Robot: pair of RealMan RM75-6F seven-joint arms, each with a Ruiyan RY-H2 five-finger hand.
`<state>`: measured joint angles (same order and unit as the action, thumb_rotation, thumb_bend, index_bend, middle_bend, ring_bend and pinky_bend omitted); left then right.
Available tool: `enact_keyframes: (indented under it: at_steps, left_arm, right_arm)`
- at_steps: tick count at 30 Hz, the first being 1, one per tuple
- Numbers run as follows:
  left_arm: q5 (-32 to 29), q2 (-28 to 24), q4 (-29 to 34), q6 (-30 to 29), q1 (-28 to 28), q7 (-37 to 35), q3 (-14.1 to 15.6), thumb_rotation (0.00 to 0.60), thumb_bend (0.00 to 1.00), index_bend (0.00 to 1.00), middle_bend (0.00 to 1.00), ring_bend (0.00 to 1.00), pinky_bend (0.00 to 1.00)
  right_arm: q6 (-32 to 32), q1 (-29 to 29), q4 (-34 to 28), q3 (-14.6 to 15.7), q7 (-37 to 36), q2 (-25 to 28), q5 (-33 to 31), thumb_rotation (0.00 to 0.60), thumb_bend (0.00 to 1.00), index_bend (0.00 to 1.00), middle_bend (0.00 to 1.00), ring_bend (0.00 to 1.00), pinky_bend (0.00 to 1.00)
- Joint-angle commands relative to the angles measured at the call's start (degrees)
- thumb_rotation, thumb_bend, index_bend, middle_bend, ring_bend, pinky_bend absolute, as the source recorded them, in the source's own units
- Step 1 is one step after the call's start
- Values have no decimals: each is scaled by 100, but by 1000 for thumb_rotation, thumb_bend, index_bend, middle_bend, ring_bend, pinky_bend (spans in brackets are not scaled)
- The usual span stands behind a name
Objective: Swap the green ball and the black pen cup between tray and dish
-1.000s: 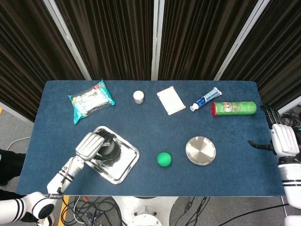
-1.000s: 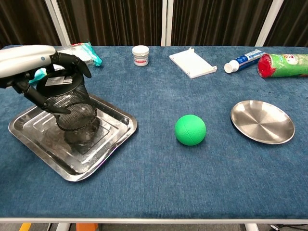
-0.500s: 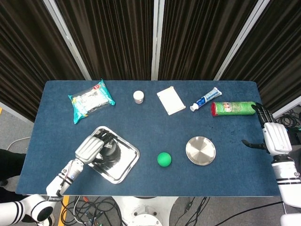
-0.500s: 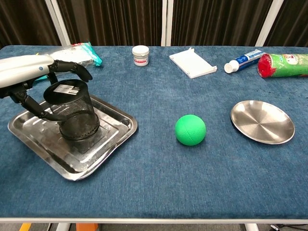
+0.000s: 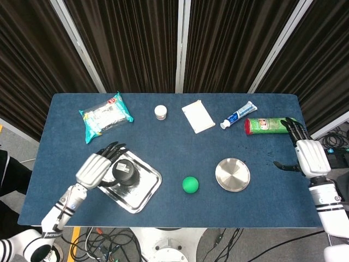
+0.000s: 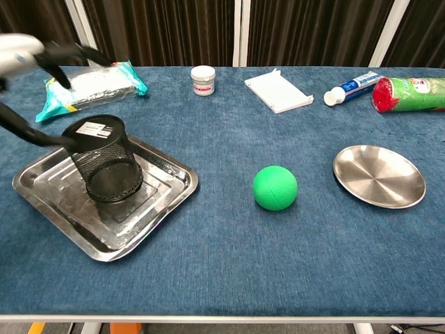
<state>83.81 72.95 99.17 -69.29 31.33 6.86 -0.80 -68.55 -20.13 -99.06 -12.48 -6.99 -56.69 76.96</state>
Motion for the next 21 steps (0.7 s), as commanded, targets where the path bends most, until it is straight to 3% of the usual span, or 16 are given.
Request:
enact_keyframes:
  at_steps: [1, 5, 9, 16, 21]
  left_arm:
    - [-22, -418, 422, -587, -386, 703, -24, 600, 145, 111, 49, 11, 261]
    - [-238, -735, 637, -994, -713, 885, -85, 600, 149, 111, 49, 11, 261]
    - [-486, -790, 453, -1364, -1042, 927, -153, 600, 150, 111, 49, 11, 261]
    - [-804, -603, -173, -1382, -1397, 256, -162, 600, 149, 111, 50, 11, 261]
    - [-809, -484, -580, -1352, -1547, 2, -147, 600, 149, 111, 50, 11, 250]
  right_arm:
    - [158, -148, -215, 60, 243, -2, 143, 600, 0, 0, 6, 0, 263]
    - [440, -374, -572, 165, 620, -55, 338, 600, 0, 0, 4, 0, 263]
    - [789, -675, -907, 278, 1166, -301, 484, 600, 0, 0, 5, 0, 263]
    - [1566, -1255, -1148, 417, 1834, -886, 369, 600, 0, 0, 6, 0, 263]
    - [2011, -1662, -1060, 413, 2356, -1374, -125, 600, 0, 0, 6, 0, 272]
